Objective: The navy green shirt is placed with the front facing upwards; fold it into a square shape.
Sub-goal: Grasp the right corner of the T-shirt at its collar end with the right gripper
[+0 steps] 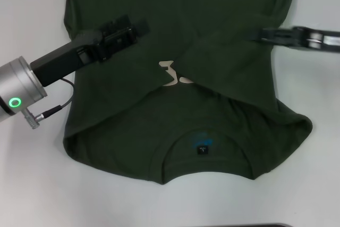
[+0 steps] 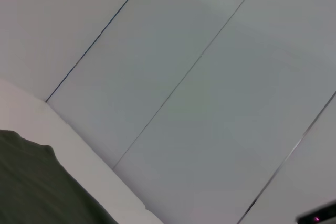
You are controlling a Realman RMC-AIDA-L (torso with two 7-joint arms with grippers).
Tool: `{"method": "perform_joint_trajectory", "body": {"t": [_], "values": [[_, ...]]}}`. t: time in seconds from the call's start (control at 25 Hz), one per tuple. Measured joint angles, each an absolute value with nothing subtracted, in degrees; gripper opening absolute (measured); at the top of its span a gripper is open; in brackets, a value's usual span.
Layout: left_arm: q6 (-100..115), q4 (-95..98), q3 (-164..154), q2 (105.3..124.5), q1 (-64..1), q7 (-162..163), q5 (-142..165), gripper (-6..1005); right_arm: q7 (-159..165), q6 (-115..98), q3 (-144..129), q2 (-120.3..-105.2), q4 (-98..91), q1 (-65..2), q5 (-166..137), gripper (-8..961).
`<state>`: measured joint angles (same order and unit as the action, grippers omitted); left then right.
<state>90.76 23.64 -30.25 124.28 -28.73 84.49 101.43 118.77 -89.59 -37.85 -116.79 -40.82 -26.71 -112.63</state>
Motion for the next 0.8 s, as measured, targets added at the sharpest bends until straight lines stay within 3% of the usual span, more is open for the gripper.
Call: {"method": "perform_joint_trajectory", "body": {"t": [0.36,0.56,0.8], "values": [[90.8,23.6,-30.4,124.28,-28.7,83.9,101.4,888,121.8,-100.4,-31.4,-110.81,-40.9,-18.3,-114.4,911],[90.9,23.6,-30.3,124.22,-28.9,83.8,101.4,887,127.3,-102.5,-30.5,-108.74,-40.4,-16.8,-121.6,933],[91.0,23.5,-30.4,124.25,-28.9,83.3,101.4,886,130.7,-105.1,-26.9,-108.85,-40.2,-16.7,-128.8,926]]}}
